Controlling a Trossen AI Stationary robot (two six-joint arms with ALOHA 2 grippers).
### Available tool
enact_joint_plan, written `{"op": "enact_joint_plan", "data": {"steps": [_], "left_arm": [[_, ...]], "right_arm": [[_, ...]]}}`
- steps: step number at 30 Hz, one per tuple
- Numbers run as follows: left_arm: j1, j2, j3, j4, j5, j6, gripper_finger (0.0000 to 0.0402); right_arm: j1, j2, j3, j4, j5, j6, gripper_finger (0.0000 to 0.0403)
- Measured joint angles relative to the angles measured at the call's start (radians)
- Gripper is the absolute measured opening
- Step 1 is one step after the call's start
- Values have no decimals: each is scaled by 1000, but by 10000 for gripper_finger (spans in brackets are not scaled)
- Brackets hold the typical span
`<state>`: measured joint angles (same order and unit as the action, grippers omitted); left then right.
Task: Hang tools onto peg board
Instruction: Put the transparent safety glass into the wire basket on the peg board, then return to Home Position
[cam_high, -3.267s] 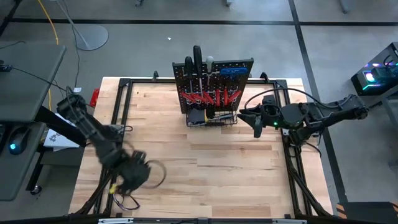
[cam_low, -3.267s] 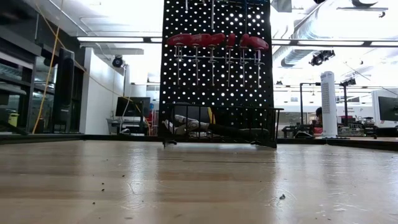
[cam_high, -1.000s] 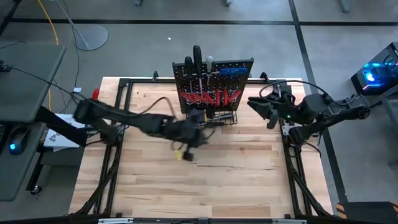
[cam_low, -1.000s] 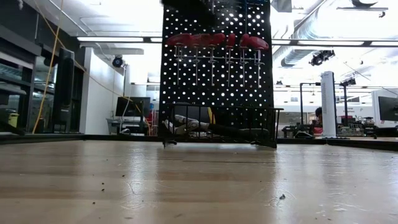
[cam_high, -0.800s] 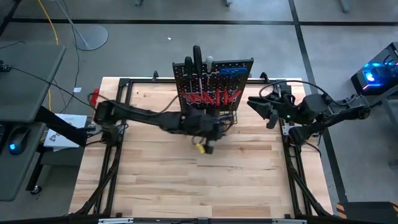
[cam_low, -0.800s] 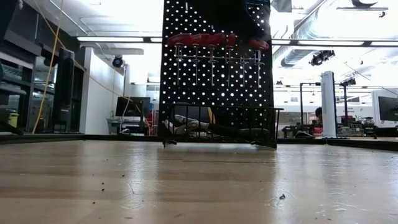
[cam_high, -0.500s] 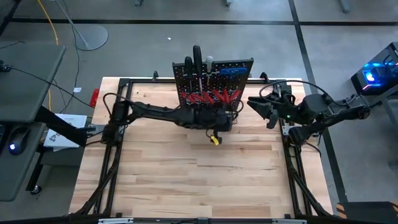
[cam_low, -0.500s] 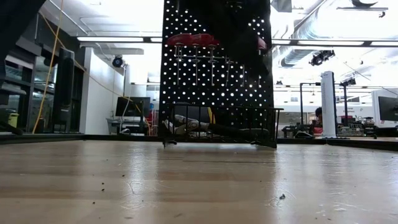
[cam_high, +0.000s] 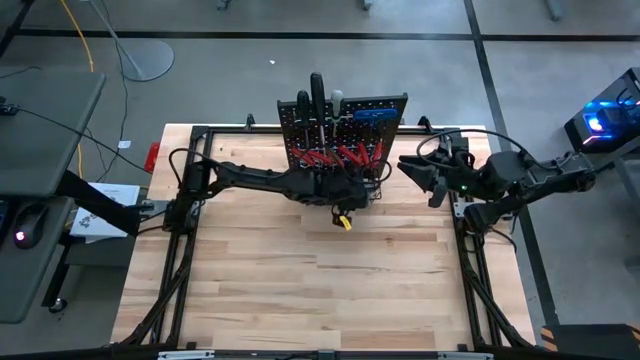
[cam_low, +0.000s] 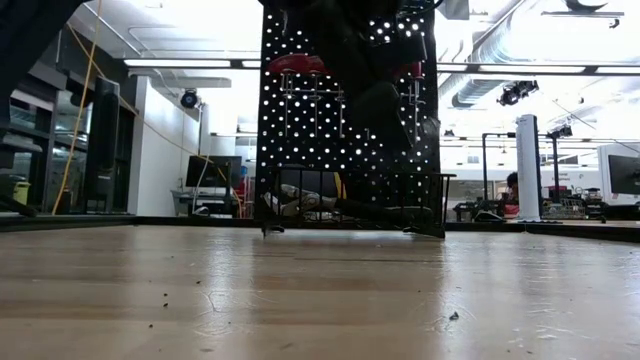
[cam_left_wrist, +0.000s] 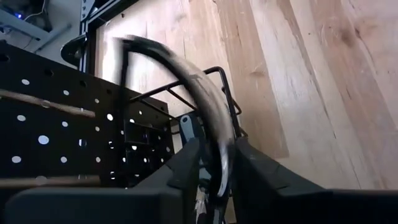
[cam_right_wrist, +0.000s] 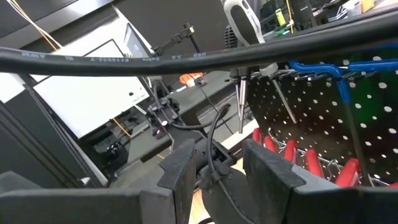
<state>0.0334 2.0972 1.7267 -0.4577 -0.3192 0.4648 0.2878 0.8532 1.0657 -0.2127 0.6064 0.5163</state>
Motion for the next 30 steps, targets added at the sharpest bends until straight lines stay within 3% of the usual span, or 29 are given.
{"op": "enact_joint_plan", "data": {"steps": [7,12,14,20,25,30], "left_arm": [[0,0,0,7,-23,8,141],[-6,0,0,3,-172,9,166],[-21,-10,-1,-24,-184,-26,169],[-89,-75,-1,-98,87,-187,165],[-147,-119,-1,-117,175,-338,147],[-190,-198,-44,-117,252,-469,65]], "right_arm": [[0,4,0,0,0,8,124],[1,5,0,0,0,10,124],[1,5,0,0,0,10,124],[1,5,0,-3,0,0,124],[1,5,0,-26,0,-2,124],[1,5,0,-31,-4,-27,124]]}}
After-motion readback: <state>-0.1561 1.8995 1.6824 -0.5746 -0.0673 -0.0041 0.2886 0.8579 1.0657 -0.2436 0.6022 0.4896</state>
